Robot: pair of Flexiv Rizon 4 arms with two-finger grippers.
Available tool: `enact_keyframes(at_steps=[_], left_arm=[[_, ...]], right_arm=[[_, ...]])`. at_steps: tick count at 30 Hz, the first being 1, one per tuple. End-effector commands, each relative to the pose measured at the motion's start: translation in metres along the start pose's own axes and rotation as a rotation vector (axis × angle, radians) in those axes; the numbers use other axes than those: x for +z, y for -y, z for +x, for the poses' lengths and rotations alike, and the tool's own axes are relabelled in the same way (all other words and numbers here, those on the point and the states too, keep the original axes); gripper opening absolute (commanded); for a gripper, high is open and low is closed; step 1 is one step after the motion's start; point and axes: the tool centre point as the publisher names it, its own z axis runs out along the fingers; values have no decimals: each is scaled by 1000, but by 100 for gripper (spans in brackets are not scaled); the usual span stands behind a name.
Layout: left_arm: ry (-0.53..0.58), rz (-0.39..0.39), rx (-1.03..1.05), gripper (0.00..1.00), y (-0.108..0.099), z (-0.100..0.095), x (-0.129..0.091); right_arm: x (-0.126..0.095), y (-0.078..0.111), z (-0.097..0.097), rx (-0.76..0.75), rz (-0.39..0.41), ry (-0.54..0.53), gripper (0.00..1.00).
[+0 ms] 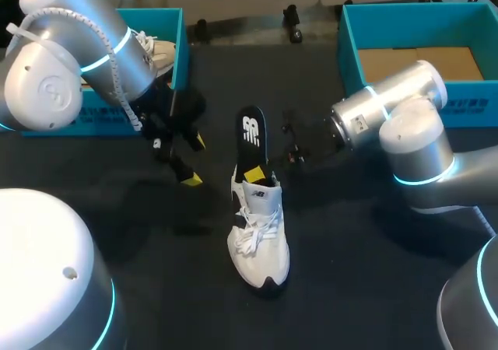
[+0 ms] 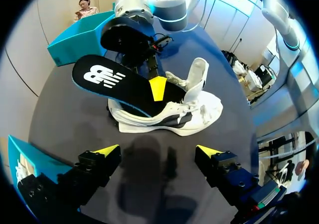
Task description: Take the shoe out of the shoebox, open the shoe tongue, remove and reinsert the insole, then place the shoe into the shoebox
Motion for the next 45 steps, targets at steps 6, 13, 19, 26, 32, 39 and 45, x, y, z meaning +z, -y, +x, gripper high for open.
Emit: enact_keyframes(at_steps=[6, 13, 19, 26, 32, 39, 45], left_arm=[[2, -3, -1, 100, 0, 1, 0], [2, -3, -1, 100, 0, 1, 0], [2, -3, -1, 100, 0, 1, 0], [2, -3, -1, 100, 0, 1, 0], [2, -3, -1, 100, 0, 1, 0], [2, -3, -1, 100, 0, 1, 0], [2, -3, -1, 100, 0, 1, 0]], right_arm=[[2, 4, -3, 21, 18, -7, 0], [9, 22, 1, 85, 25, -32, 0], [17, 34, 7, 131, 27, -50, 0], [16, 34, 11, 131, 20, -25, 16], [6, 21, 16, 98, 40, 23, 31], [-1, 8, 12, 56, 58, 40, 32], [-5, 1, 2, 29, 70, 43, 29]])
